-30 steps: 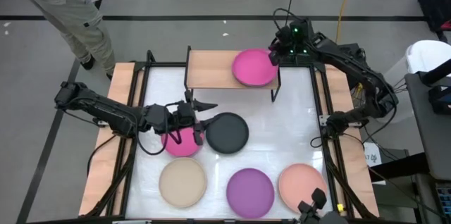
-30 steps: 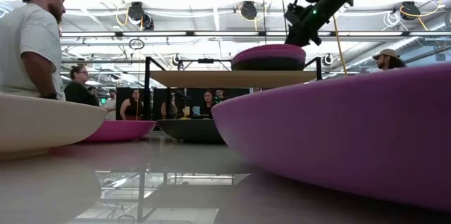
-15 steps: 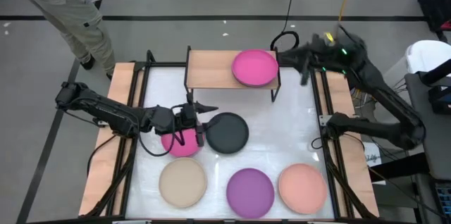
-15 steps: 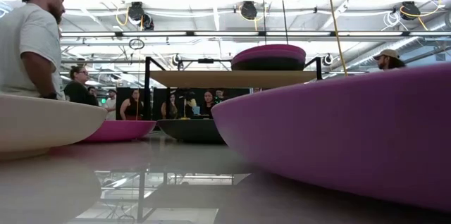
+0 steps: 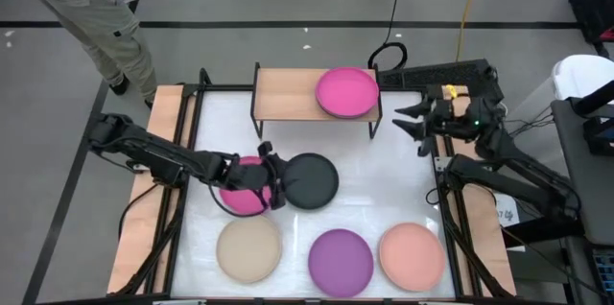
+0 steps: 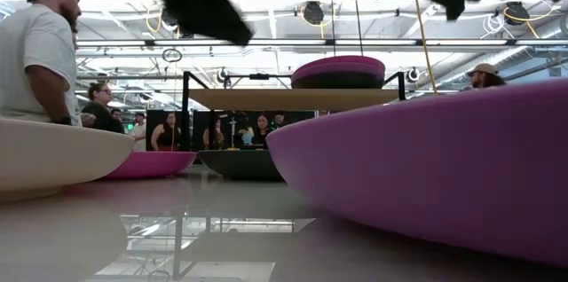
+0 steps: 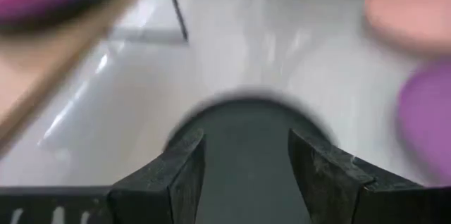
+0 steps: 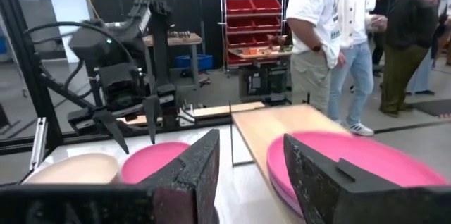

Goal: Place and stack plates onto a shelf
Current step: Stack the pink plate on top of the pink plate on the shelf

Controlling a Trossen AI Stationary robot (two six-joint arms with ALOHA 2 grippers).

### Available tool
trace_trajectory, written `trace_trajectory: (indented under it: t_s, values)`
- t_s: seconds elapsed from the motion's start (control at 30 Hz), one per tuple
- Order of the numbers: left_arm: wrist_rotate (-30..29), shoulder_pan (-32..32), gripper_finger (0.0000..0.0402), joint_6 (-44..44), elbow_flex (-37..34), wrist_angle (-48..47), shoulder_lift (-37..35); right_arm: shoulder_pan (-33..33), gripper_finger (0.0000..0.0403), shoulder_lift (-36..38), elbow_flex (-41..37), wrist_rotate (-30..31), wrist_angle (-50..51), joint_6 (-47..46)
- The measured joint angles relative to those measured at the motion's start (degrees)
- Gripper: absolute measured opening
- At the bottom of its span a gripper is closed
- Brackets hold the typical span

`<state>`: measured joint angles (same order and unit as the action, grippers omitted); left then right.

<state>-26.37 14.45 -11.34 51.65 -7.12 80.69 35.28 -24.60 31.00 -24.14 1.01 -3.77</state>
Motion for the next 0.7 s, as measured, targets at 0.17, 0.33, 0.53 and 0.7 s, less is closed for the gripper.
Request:
trace_trajectory:
  t_s: [0.17,0.33,0.53,0.7]
  values:
    - [0.93,0.34,0.0207,-8.74,5.99,-20.23,3.71,-0.17,0.0141,-0.27,-7.17,0.06,-8.72,-1.94]
    - [4.68,0.14,0.0207,-27.03,9.77,-35.37,6.75,-0.17,0.0141,-0.27,-11.00,-0.13,-11.35,-4.40]
    - [12.29,0.42,0.0207,-32.98,9.89,-34.83,12.17,-1.76,0.0141,-0.22,-13.21,-4.67,-13.34,-7.95]
    - [17.65,-0.07,0.0207,-35.84,9.89,-35.40,15.81,-5.24,0.0141,0.08,-13.70,-5.98,-13.69,-6.87]
